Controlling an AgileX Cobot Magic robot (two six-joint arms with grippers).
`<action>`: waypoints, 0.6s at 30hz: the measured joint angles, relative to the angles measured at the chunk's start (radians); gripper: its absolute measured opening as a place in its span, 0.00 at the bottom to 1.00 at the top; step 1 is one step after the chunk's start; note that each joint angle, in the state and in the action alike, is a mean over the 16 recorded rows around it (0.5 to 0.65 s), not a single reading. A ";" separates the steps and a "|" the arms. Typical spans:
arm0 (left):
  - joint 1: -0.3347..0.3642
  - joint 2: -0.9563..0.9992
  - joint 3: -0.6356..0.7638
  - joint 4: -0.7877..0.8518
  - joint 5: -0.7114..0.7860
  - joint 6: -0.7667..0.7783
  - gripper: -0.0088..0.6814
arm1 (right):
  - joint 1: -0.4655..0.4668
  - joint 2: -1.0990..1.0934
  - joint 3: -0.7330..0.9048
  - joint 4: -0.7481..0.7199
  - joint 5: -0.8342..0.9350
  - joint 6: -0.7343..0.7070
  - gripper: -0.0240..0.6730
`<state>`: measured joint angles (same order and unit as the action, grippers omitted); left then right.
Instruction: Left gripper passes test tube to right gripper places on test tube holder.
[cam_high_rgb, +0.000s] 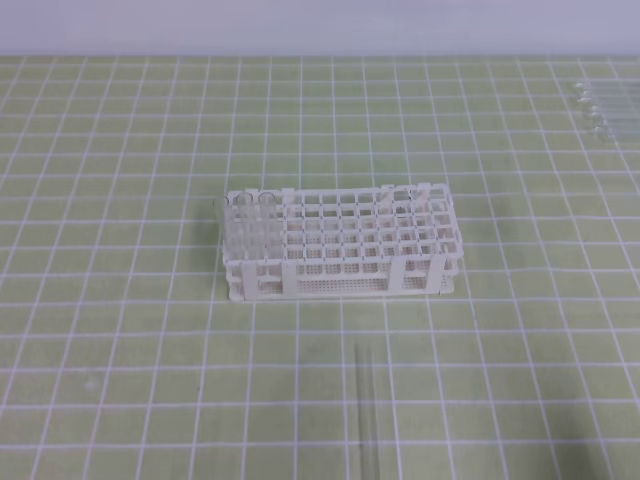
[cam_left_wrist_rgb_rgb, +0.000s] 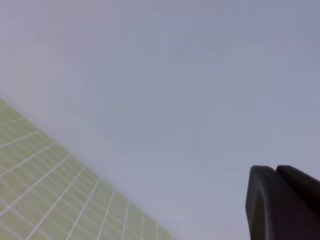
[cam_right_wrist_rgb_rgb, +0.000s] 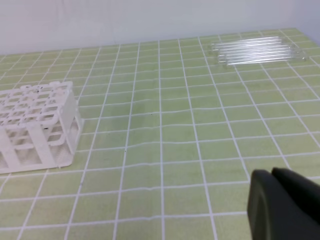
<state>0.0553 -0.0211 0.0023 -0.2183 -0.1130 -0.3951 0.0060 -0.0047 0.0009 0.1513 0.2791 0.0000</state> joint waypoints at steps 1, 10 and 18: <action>0.000 0.000 -0.006 -0.001 0.006 -0.012 0.01 | 0.000 0.000 0.000 0.000 0.000 0.000 0.01; -0.006 0.109 -0.204 -0.061 0.329 0.133 0.01 | 0.000 0.000 0.000 0.000 0.000 0.000 0.01; -0.018 0.427 -0.574 -0.178 0.842 0.495 0.01 | 0.000 0.001 0.000 0.000 0.000 0.000 0.01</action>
<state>0.0371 0.4054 -0.5719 -0.3963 0.7288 0.1002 0.0060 -0.0039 0.0009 0.1513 0.2791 0.0000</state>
